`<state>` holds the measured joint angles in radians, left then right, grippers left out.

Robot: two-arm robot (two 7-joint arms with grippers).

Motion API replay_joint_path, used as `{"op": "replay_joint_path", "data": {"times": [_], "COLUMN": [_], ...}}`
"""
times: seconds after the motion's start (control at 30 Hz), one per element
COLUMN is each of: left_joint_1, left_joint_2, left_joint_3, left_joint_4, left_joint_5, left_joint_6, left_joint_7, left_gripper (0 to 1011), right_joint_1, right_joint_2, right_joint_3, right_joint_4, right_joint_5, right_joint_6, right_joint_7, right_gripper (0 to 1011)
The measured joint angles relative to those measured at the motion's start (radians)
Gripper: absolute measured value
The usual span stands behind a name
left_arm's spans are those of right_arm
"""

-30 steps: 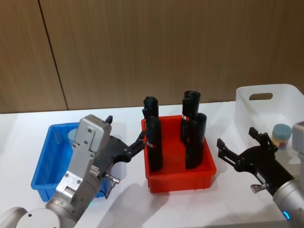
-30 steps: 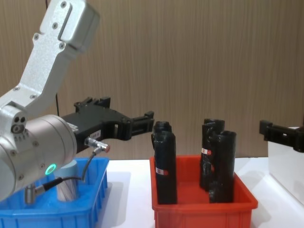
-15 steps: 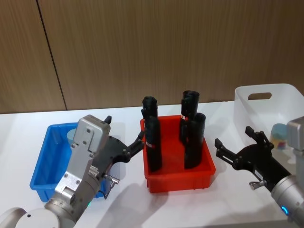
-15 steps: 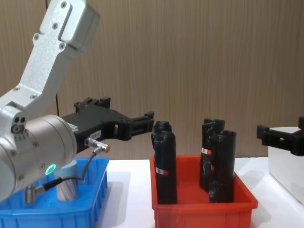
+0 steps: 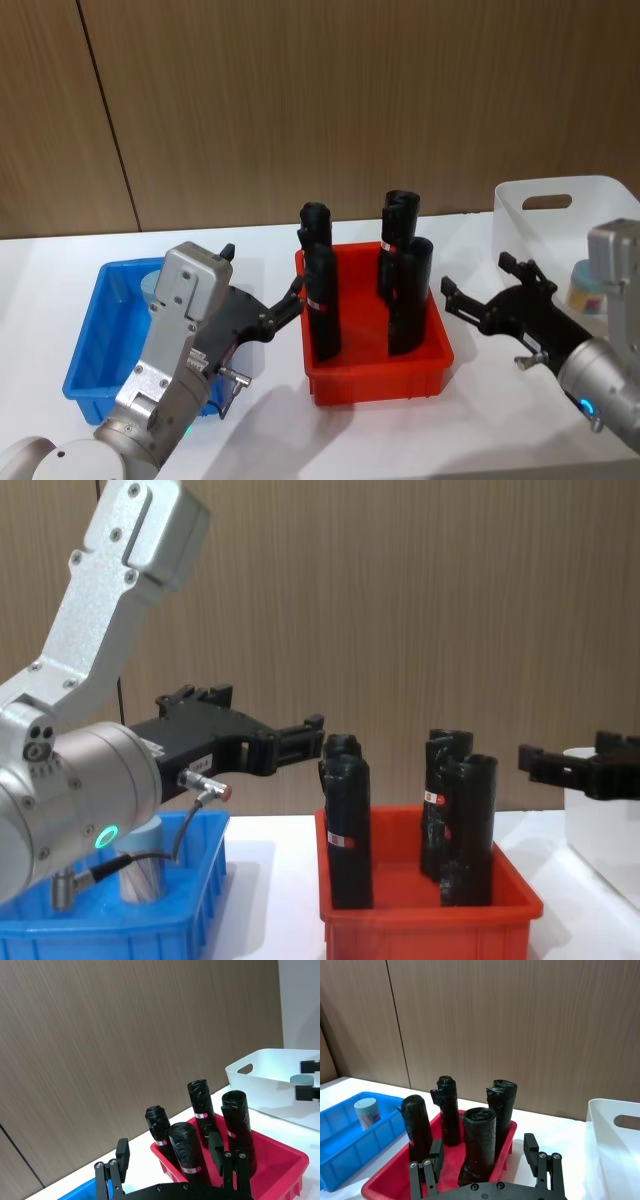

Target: Pick the cotton swabs from the blue box and place them into the white box.

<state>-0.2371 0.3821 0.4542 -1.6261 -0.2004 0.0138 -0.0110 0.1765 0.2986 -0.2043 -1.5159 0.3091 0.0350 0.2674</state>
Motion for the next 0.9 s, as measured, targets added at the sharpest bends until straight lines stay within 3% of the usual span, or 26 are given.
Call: {"op": "replay_joint_path", "data": {"times": [0.5,0.9], "left_joint_1": [0.000,0.000], "left_joint_2": [0.000,0.000], "left_joint_3": [0.000,0.000], "left_joint_4": [0.000,0.000], "left_joint_5": [0.000,0.000], "left_joint_6": [0.000,0.000], "left_joint_7": [0.000,0.000], "left_gripper": [1000,1000], "right_joint_1": [0.167,0.261], "right_joint_2": [-0.048,-0.078], "right_joint_3": [0.000,-0.011], "right_joint_4": [0.223,0.363], "right_joint_5": [0.031,0.031], "right_joint_6": [-0.028,-0.059], "right_joint_7": [0.134,0.216], "right_gripper": [1002,1002]}}
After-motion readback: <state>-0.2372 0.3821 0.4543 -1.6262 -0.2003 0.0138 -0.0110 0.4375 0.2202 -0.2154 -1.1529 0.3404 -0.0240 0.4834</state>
